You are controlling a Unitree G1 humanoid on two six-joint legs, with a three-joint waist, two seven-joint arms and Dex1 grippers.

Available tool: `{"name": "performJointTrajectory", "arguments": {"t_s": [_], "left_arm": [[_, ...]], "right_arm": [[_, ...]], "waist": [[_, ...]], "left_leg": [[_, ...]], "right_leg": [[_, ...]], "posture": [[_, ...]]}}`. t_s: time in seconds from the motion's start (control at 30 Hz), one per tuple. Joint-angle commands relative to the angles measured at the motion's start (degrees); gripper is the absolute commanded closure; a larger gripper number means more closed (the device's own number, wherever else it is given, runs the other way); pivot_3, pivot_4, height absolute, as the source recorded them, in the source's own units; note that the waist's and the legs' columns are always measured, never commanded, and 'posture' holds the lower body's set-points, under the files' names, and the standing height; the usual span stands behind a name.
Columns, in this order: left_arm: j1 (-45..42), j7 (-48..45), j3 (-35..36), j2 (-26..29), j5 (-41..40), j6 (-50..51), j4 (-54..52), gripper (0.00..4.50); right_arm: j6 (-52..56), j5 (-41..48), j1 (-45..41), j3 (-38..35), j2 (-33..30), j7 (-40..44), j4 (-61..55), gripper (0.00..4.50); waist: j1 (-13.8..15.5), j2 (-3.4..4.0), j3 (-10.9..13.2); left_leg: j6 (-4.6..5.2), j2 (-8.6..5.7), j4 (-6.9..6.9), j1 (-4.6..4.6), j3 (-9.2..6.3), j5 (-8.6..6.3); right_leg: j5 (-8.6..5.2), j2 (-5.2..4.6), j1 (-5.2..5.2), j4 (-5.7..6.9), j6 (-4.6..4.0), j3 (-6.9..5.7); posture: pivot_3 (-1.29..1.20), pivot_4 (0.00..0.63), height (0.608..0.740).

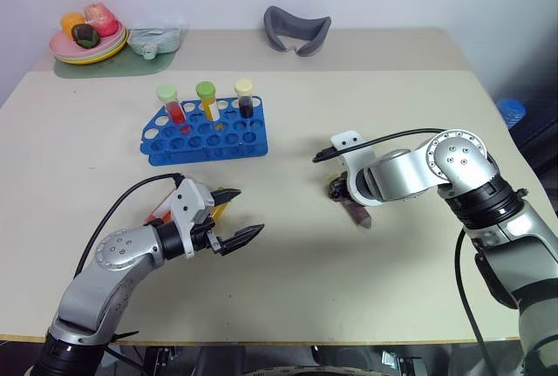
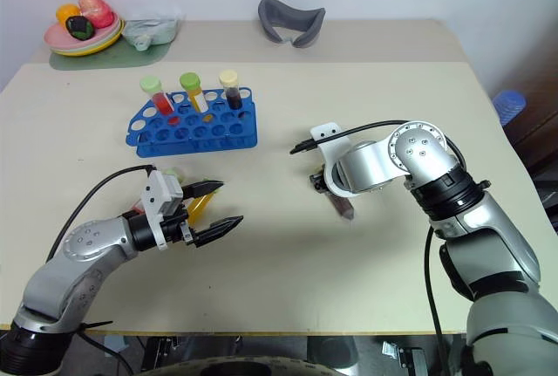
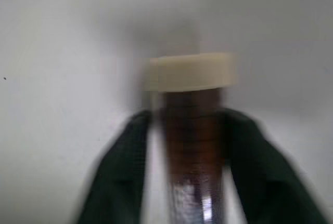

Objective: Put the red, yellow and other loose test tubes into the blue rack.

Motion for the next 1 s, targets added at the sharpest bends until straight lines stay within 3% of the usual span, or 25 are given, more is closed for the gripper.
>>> {"name": "performJointTrajectory", "arguments": {"t_s": [0.03, 0.37, 0.5, 0.63, 0.77, 0.83, 1.0], "left_arm": [[0.11, -0.21, 0.76, -0.21, -0.18, -1.48, -1.79, 0.0], [0.24, -0.32, 1.29, -0.07, -0.25, -2.27, -1.06, 0.0], [1.14, 1.53, 4.37, -0.18, -0.78, -2.02, -0.92, 0.0], [3.04, 4.91, 11.75, -1.38, -4.01, -0.67, -0.62, 0.0], [4.11, 7.61, 16.68, -2.77, -5.39, -0.86, 0.8, 0.0], [4.0, 8.91, 18.39, -3.53, -5.34, -1.34, 2.24, 0.0], [1.47, 13.49, 21.7, -6.3, -4.44, -3.49, 5.36, 0.0]], "right_arm": [[0.38, -0.2, 0.22, -0.3, 0.65, 0.13, 0.95, 3.29], [-0.14, -0.2, -0.71, -1.21, 1.17, -0.66, 0.67, 3.29], [0.56, -4.97, -5.7, -3.33, 0.9, 7.87, -6.03, 3.29], [-7.66, -26.01, -5.9, -8.23, 1.06, 34.27, -20.24, 3.29], [-22.21, -48.66, -2.84, -4.41, 0.4, 57.29, -25.62, 3.29], [-29.41, -58.2, -1.08, -2.14, 2.68, 64.14, -23.57, 3.29], [-51.17, -79.57, 0.34, 1.28, 19.35, 71.23, -7.65, 3.29]], "waist": [[0.0, 0.0, -0.01], [-0.07, 0.0, -0.01], [-0.19, 0.1, 0.06], [-0.01, 0.17, 0.09], [0.22, 0.14, 0.07], [0.17, 0.11, 0.06], [-1.16, 0.1, 0.05]], "left_leg": [[0.0, 0.0, 0.0, 0.0, 0.0, 0.0], [0.0, 0.0, 0.0, 0.01, -0.01, 0.0], [0.0, 0.0, -0.01, -0.02, 0.0, 0.0], [0.01, 0.05, -0.08, -0.1, -0.03, 0.0], [0.01, 0.05, -0.09, -0.1, -0.04, 0.0], [0.0, 0.02, -0.02, -0.09, -0.03, 0.0], [-0.02, 0.05, -0.01, 0.02, 0.0, 0.02]], "right_leg": [[0.0, 0.0, 0.0, 0.0, 0.0, 0.0], [0.0, 0.01, 0.0, 0.01, 0.0, 0.0], [0.0, 0.01, -0.06, 0.02, 0.0, 0.01], [-0.01, 0.08, -0.28, 0.12, -0.01, 0.0], [-0.01, 0.03, -0.19, -0.03, 0.0, -0.05], [0.0, -0.01, -0.1, -0.06, 0.0, -0.07], [0.01, 0.06, -0.14, 0.17, -0.02, -0.02]], "posture": [[0.0, 0.15, 0.74], [0.0, 0.15, 0.74], [0.0, 0.15, 0.74], [0.0, 0.15, 0.74], [0.0, 0.15, 0.74], [0.0, 0.15, 0.74], [0.0, 0.15, 0.74]]}}
